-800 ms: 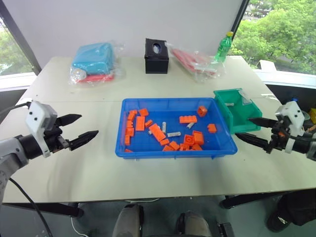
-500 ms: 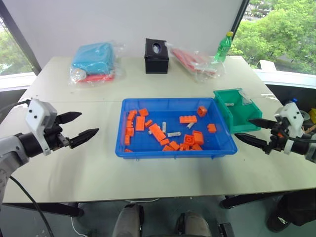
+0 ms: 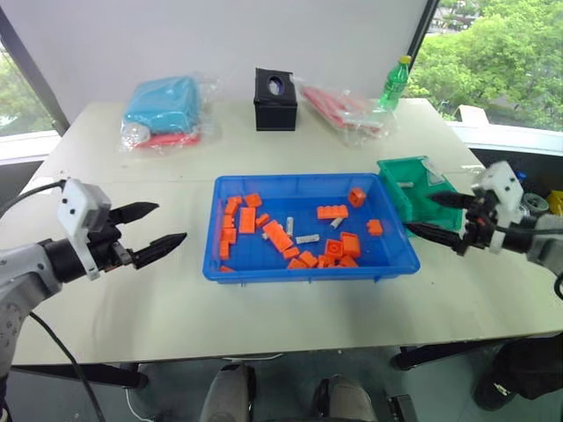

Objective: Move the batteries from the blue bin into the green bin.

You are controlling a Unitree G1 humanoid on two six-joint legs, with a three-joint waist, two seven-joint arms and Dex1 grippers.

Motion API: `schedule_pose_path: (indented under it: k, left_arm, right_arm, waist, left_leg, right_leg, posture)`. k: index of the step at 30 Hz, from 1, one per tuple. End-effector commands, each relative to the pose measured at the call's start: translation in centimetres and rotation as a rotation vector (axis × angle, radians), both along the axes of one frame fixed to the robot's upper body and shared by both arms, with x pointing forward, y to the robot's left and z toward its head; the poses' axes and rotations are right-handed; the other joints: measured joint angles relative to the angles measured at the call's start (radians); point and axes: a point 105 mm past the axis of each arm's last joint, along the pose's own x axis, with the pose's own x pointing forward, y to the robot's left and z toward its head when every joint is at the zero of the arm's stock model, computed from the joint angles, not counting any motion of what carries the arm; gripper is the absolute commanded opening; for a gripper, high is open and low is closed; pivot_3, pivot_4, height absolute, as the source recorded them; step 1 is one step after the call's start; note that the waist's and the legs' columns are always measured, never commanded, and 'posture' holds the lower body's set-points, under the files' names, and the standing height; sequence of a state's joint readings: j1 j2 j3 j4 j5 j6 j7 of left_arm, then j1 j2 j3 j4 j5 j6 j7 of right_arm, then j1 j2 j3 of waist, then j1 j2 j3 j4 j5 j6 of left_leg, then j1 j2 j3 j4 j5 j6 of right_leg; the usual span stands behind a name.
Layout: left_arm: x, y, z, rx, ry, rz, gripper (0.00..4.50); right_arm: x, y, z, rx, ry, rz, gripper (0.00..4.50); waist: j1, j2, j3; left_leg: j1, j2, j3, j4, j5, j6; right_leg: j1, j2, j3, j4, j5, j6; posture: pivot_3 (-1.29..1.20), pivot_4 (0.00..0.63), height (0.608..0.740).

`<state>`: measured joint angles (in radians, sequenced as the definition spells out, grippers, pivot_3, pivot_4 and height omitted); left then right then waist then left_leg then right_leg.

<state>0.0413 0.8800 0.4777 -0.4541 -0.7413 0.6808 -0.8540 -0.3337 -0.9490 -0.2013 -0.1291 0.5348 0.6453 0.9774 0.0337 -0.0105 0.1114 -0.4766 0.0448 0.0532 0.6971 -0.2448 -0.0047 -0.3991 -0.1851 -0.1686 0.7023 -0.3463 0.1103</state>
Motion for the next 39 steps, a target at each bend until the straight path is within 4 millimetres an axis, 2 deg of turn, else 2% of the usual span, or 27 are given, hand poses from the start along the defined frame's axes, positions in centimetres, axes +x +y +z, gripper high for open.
schedule_pose_path:
  k: [1,3,8,10,14,20,25,39]
  left_arm:
    - [-0.5,-1.0,0.7,0.024,-0.022,-0.072,4.5]
    - [-0.4,-1.3,1.0,0.027,-0.024,-0.095,4.5]
    - [-0.2,-2.5,1.5,0.047,-0.029,-0.17,4.5]
    - [-0.1,-2.8,1.5,0.052,-0.03,-0.186,4.5]
    - [-0.1,-3.3,1.8,0.051,-0.032,-0.211,4.5]
    - [-0.1,-3.8,1.8,0.051,-0.038,-0.222,4.5]
    - [-0.2,-3.9,1.9,0.047,-0.046,-0.215,4.5]
    - [-0.1,-3.8,2.4,0.048,-0.067,-0.197,4.5]
  right_arm:
    - [0.2,4.0,0.1,-0.017,0.003,0.128,4.45]
    - [0.6,6.2,-0.3,-0.02,0.019,0.171,4.45]
    - [1.6,14.1,-1.8,0.017,0.074,0.286,4.45]
    - [2.0,16.1,-2.4,0.018,0.089,0.3,4.45]
    - [3.3,18.8,-3.6,0.009,0.128,0.273,4.45]
    - [4.9,20.7,-4.9,-0.017,0.169,0.229,4.45]
    - [5.3,21.4,-6.0,-0.057,0.203,0.213,4.45]
    - [4.7,21.5,-8.3,-0.137,0.237,0.236,4.45]
  waist:
    - [0.001,-0.001,-0.001]
    - [0.004,-0.002,0.0]
    - [0.002,-0.002,-0.001]
    - [0.003,-0.003,-0.001]
    - [0.004,-0.004,-0.002]
    - [0.0,-0.005,-0.002]
    - [-0.006,-0.006,-0.003]
    - [-0.025,-0.007,-0.003]
  left_leg:
    - [0.0,0.001,0.0,0.0,0.0,0.0]
    - [-0.001,0.001,0.0,0.0,0.0,0.0]
    - [-0.002,0.003,0.002,0.0,0.0,0.0]
    - [-0.002,0.003,0.003,0.0,0.001,0.0]
    - [-0.003,0.002,0.005,0.0,0.002,0.0]
    - [-0.002,0.003,0.01,0.0,0.002,-0.003]
    - [-0.002,0.003,0.014,0.001,0.003,-0.002]
    - [-0.002,0.005,0.017,0.0,0.002,-0.002]
  right_leg:
    - [-0.001,0.001,0.0,0.0,0.0,0.0]
    - [-0.001,0.001,0.0,0.0,0.0,-0.001]
    - [-0.004,0.002,0.0,0.001,0.002,-0.003]
    - [-0.006,0.002,0.0,0.002,0.002,-0.003]
    - [-0.007,0.002,0.0,0.004,0.003,0.0]
    - [-0.009,0.003,0.0,0.006,0.004,-0.001]
    - [-0.013,0.001,0.001,0.015,0.004,-0.001]
    - [-0.017,0.001,0.001,0.017,0.004,-0.001]
  posture:
    - [0.0,0.15,0.63]
    - [0.0,0.15,0.63]
    - [0.0,0.15,0.63]
    - [0.0,0.15,0.63]
    - [0.0,0.15,0.63]
    - [0.0,0.15,0.63]
    - [0.0,0.15,0.63]
    - [0.0,0.15,0.63]
